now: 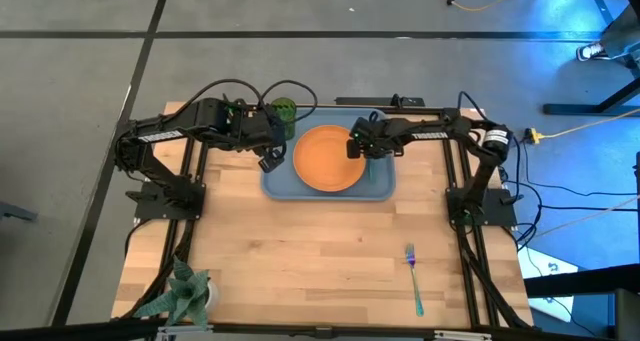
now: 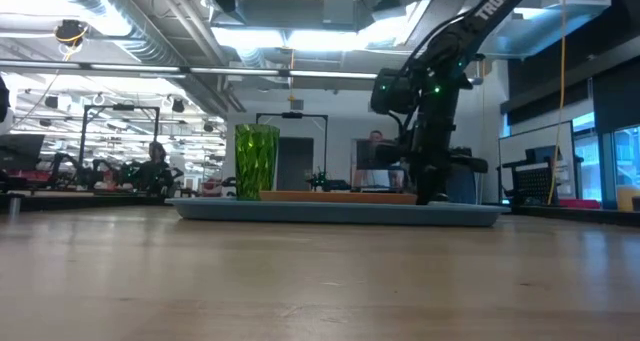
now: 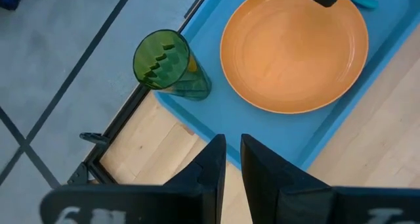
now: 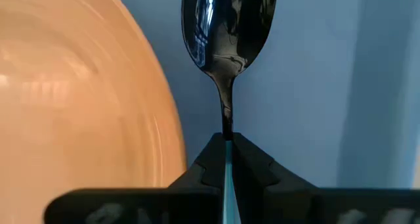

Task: Pick and place plate/cup/fork/spoon on tray
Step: Put the blue spoon on the blue tray

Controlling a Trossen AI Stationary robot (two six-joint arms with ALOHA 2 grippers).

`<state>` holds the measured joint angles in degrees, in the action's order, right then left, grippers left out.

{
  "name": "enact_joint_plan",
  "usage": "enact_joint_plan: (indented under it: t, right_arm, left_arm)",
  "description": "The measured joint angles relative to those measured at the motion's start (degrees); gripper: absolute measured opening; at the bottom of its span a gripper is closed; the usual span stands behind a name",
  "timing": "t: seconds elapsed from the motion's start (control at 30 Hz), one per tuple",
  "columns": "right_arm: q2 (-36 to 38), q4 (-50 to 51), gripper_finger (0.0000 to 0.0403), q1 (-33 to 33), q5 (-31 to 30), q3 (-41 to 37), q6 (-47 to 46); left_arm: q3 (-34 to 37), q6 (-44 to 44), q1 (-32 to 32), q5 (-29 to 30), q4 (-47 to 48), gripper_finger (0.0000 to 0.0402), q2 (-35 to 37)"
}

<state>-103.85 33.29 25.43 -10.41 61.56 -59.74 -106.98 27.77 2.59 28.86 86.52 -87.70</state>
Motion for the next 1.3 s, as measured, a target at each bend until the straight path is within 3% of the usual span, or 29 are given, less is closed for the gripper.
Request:
enact_joint_plan:
  t: [1.3]
  right_arm:
    - [-2.0, -1.0, 0.003, 1.2, -0.3, 0.5, 1.1]
  left_arm:
    - [0.0, 0.2, 0.0, 0.0, 0.0, 0.0041, 0.0]
